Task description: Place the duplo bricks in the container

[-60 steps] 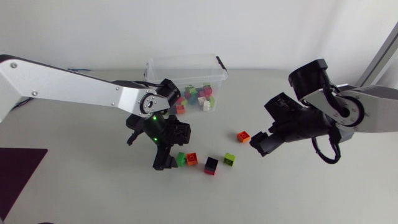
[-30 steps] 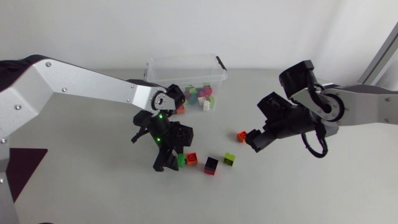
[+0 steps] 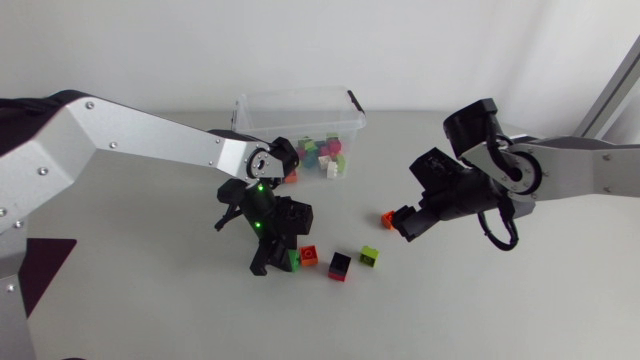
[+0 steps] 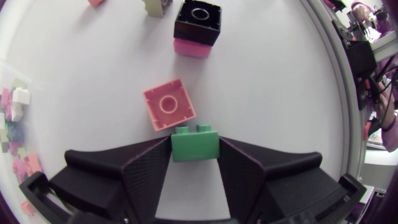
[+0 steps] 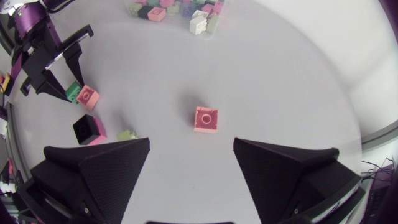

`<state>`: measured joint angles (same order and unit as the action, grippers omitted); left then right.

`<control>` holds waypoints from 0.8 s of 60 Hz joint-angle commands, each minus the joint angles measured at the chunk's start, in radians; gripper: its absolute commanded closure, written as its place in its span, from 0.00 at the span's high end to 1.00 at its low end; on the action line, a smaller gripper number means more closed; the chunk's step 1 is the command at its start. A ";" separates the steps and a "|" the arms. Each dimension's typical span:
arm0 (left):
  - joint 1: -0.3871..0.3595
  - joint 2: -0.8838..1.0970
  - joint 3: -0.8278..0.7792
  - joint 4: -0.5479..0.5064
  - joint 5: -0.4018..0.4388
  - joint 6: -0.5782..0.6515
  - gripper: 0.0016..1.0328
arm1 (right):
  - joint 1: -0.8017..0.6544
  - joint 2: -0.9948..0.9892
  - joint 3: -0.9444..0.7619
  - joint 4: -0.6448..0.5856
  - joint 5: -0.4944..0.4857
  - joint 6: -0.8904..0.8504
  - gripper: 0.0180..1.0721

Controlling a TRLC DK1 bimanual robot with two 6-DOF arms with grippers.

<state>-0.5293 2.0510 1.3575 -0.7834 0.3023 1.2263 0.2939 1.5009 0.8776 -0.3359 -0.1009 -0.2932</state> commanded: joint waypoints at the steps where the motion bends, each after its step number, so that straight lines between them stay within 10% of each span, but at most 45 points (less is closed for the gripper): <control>1: 0.017 0.005 0.020 -0.001 0.012 -0.019 0.43 | 0.008 0.050 0.027 0.014 0.013 -0.020 0.92; 48: 0.144 -0.276 -0.035 -0.042 0.090 -0.062 0.39 | 0.010 0.271 0.185 0.003 0.072 -0.001 0.86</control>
<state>-0.4046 1.8244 1.3369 -0.8112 0.3698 1.1774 0.2951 1.7260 1.0203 -0.3183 -0.0422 -0.2928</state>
